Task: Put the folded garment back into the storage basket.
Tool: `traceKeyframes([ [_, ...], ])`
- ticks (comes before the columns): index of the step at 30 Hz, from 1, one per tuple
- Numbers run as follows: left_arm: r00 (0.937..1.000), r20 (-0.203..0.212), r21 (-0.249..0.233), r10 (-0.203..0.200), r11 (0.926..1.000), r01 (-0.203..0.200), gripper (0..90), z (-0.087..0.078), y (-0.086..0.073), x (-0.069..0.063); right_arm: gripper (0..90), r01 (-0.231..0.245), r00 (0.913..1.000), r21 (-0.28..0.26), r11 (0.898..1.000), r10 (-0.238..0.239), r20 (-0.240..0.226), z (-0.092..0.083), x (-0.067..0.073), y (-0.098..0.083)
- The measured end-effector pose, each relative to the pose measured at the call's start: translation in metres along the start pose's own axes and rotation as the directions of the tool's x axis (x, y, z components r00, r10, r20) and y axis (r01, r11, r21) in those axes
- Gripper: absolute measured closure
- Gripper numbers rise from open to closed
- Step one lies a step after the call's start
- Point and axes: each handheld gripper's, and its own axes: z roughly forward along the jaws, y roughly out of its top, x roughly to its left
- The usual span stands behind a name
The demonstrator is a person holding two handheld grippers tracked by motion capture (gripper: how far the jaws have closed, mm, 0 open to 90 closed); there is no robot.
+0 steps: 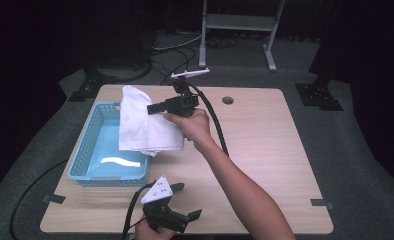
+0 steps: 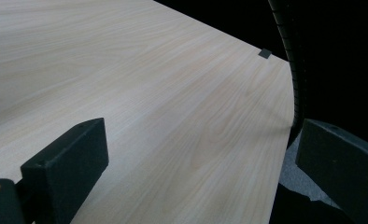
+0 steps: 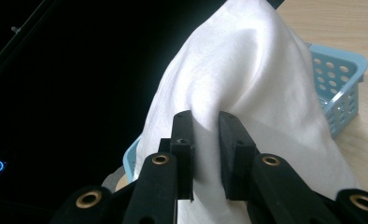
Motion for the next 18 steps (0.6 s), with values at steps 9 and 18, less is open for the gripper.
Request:
traceKeyframes([
  [9,1.0000,-0.001,-0.005,-0.001,1.0000,0.001,2.1,-0.001,0.000,0.001,77.9,0.007,1.0000,0.008,1.000,-0.006,-0.007,0.008,0.005,0.003],
  [18,1.0000,0.002,-0.003,0.000,1.0000,0.000,2.1,0.000,0.000,0.000,77.9,0.010,0.9999,0.020,1.000,-0.010,-0.010,0.016,0.009,0.007],
])
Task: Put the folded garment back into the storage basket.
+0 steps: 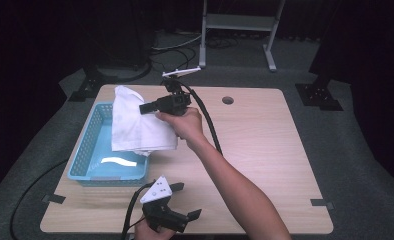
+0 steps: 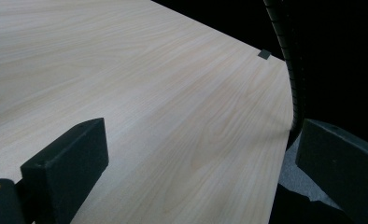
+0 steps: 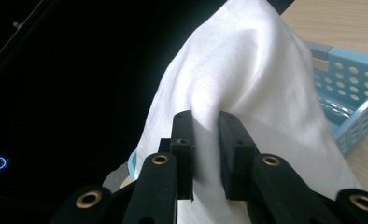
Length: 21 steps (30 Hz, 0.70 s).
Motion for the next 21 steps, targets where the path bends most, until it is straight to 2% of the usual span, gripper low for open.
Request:
traceKeyframes([
  [21,1.0000,0.006,0.003,0.000,1.0000,0.000,2.1,0.001,0.000,0.000,77.9,-0.002,0.9997,0.019,1.000,0.003,-0.024,0.025,0.009,0.008],
])
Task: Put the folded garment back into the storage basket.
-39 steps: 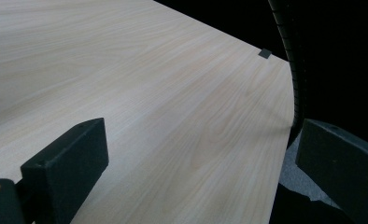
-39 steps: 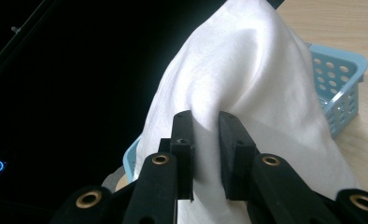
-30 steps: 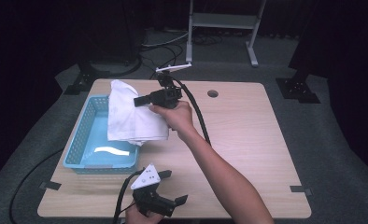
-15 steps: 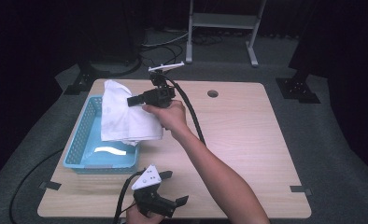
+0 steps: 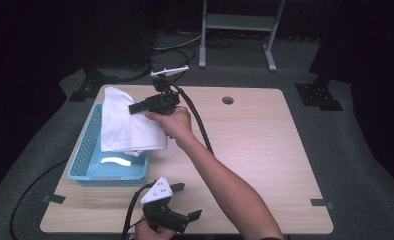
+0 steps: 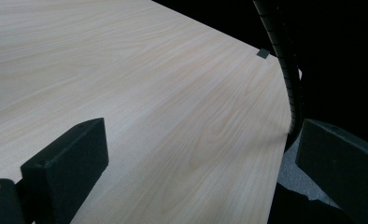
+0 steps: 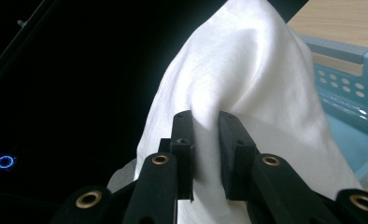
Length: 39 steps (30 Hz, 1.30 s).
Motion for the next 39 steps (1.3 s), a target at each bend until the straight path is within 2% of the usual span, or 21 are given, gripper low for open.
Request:
traceKeyframes([
  [17,1.0000,-0.001,-0.010,0.003,1.0000,-0.003,2.1,-0.002,0.001,0.001,77.8,0.009,0.9999,0.019,1.000,-0.009,-0.005,0.018,0.007,0.007],
  [35,1.0000,-0.001,-0.010,0.009,0.9999,-0.009,2.1,-0.002,0.001,0.003,77.8,-0.031,0.9995,0.030,0.999,0.031,-0.009,0.040,0.001,0.013],
  [39,1.0000,-0.001,-0.006,0.009,0.9999,-0.009,2.1,-0.002,0.000,0.002,77.8,-0.024,0.9997,0.039,0.999,0.024,0.003,0.043,0.002,0.014],
])
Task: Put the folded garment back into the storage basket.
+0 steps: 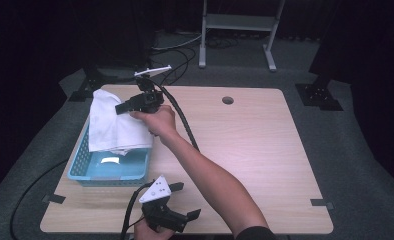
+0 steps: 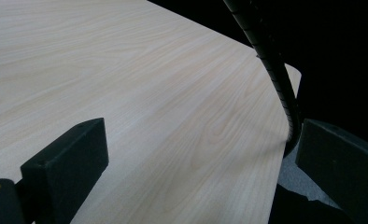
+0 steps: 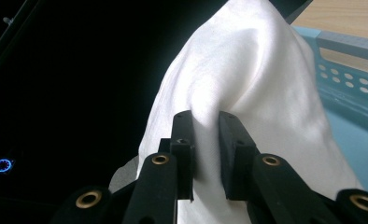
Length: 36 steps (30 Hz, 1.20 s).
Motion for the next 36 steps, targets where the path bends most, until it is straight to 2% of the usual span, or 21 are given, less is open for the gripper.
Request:
traceKeyframes([
  [11,1.0000,-0.002,-0.003,0.001,1.0000,-0.001,2.1,-0.001,0.000,0.000,77.8,-0.027,0.9995,0.003,1.000,0.027,-0.014,0.009,-0.003,0.002],
  [21,1.0000,-0.005,-0.003,-0.002,1.0000,0.002,2.1,-0.002,0.000,0.000,77.7,-0.034,0.9993,0.029,0.999,0.035,-0.016,0.020,-0.006,0.000],
  [36,1.0000,-0.006,-0.009,-0.004,1.0000,0.004,2.1,-0.003,0.000,0.001,77.7,-0.065,0.9977,0.047,0.997,0.065,-0.016,0.034,-0.015,-0.002],
])
